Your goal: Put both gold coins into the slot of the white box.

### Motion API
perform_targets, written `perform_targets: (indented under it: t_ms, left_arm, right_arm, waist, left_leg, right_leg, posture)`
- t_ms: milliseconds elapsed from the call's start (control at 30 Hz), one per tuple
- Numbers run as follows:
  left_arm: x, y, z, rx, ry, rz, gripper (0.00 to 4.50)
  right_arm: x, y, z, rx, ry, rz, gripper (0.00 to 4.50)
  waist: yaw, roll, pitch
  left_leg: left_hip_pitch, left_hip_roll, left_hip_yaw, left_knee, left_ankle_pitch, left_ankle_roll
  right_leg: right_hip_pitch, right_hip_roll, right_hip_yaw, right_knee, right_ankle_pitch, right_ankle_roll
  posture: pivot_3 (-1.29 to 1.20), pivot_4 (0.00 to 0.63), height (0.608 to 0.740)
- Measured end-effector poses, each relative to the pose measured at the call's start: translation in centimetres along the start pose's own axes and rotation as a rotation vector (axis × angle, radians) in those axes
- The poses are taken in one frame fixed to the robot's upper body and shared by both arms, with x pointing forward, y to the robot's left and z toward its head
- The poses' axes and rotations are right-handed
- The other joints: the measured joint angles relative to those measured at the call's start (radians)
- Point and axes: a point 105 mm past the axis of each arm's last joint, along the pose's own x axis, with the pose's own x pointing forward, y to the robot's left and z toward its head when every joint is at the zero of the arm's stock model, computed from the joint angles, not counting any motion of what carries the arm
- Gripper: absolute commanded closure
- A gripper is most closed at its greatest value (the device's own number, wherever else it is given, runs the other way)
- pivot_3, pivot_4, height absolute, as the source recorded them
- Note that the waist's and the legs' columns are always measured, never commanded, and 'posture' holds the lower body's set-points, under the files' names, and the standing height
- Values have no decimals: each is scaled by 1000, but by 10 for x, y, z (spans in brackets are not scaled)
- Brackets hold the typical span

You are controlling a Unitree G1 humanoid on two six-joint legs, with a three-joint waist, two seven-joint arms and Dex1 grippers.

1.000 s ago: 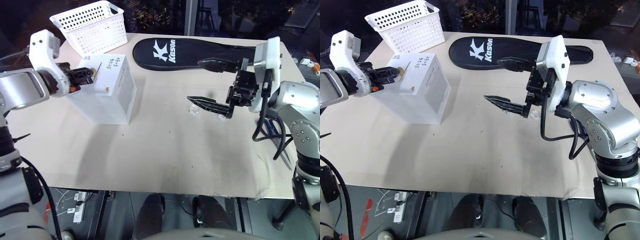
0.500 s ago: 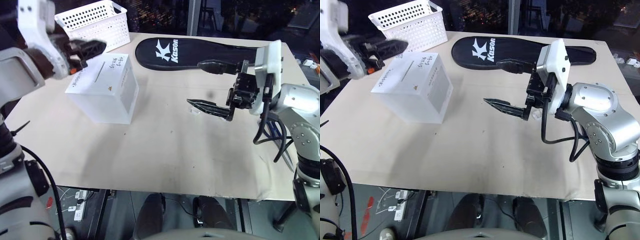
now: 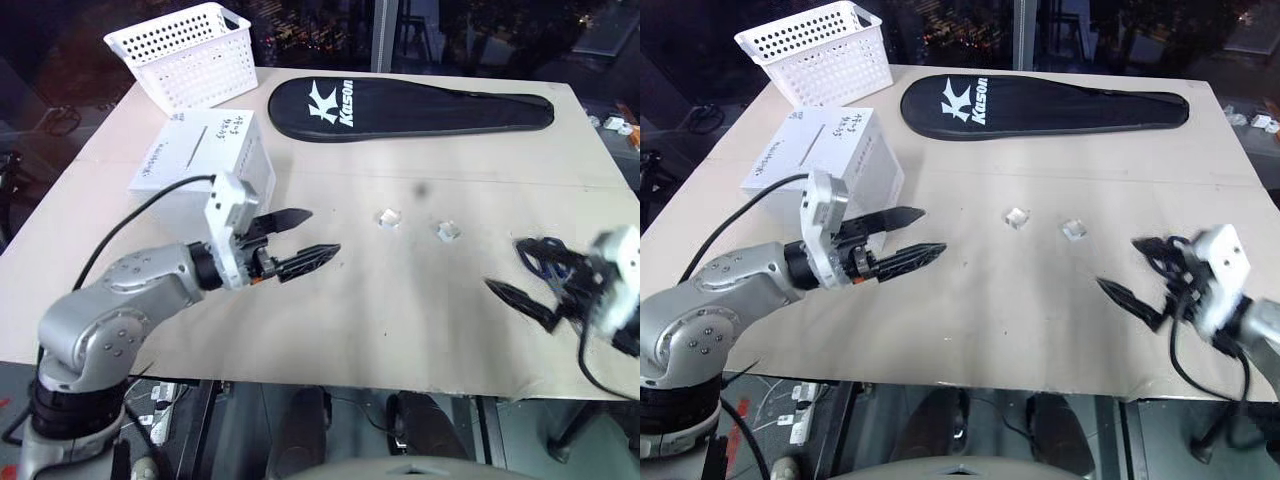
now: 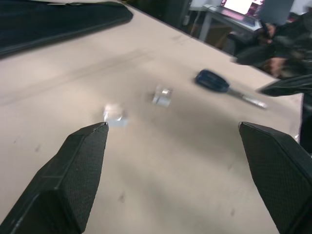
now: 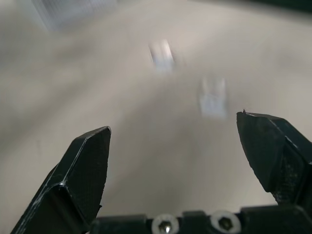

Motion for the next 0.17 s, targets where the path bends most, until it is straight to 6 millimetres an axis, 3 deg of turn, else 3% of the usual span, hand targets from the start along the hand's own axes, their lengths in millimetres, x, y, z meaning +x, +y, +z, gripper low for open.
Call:
perform_targets:
  t_ms: [167]
  left_arm:
    - [-18, 9, -24, 3, 65, 13, 14]
  right_arm:
    - [-24, -4, -11, -31, 33, -77, 0]
  waist:
    - [-2, -1, 0]
  left_leg:
    - [9, 1, 5, 1, 0, 0]
  right_leg:
    - [7, 0, 5, -1, -3, 2]
  posture:
    - [0, 150, 740]
